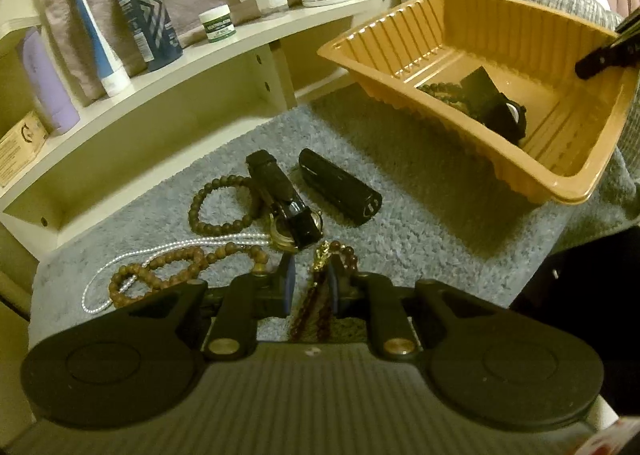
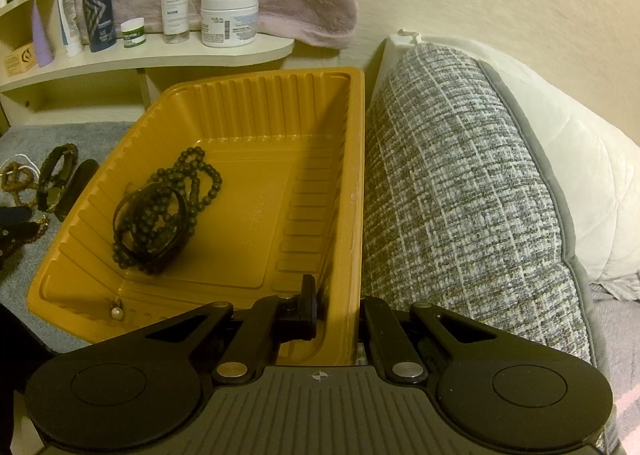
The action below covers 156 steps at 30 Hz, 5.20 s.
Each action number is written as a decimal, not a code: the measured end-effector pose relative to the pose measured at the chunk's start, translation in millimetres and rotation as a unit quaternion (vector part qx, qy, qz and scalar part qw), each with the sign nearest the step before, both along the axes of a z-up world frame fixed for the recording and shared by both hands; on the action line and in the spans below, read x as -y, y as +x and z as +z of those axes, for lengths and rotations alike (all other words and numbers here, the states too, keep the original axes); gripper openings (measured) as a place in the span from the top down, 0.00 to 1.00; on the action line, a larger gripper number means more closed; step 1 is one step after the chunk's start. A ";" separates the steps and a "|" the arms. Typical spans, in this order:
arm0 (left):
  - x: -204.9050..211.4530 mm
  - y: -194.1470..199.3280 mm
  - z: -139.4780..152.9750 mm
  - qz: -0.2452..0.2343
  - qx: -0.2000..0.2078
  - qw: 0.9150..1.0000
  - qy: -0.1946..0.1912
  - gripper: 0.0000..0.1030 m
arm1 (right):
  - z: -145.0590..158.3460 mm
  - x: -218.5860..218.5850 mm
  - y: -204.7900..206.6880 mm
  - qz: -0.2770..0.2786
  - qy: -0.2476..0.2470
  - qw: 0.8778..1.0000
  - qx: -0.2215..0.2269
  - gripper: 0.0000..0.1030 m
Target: Organize jewelry
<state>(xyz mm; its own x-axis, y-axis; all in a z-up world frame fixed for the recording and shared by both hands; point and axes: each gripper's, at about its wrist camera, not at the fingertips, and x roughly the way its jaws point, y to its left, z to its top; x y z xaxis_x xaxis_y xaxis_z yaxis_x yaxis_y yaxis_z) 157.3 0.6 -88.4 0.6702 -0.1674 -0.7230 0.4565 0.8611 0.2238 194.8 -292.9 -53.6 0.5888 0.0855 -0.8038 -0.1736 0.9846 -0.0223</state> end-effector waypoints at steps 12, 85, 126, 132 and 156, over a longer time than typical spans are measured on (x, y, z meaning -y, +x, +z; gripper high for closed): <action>-0.9 -3.4 16.2 -0.009 0.008 1.000 -0.004 0.94 | -0.2 -0.1 0.1 0.000 0.000 1.000 0.000 0.96; -35.2 -36.1 53.4 0.081 0.060 0.995 -0.026 0.76 | 1.2 -2.0 -2.8 -0.006 0.004 1.000 0.003 0.96; -42.9 -23.2 6.7 0.096 0.020 0.995 -0.011 0.93 | -0.9 -1.3 -1.9 -0.005 0.002 1.000 0.002 0.96; -38.8 -21.7 18.6 0.092 0.026 0.995 -0.022 0.93 | -0.8 -1.2 -1.6 -0.005 0.002 1.000 0.002 0.96; 66.3 -17.3 77.7 -0.047 0.054 0.990 -0.120 0.93 | -0.7 -0.4 -2.3 -0.008 0.007 1.000 0.002 0.96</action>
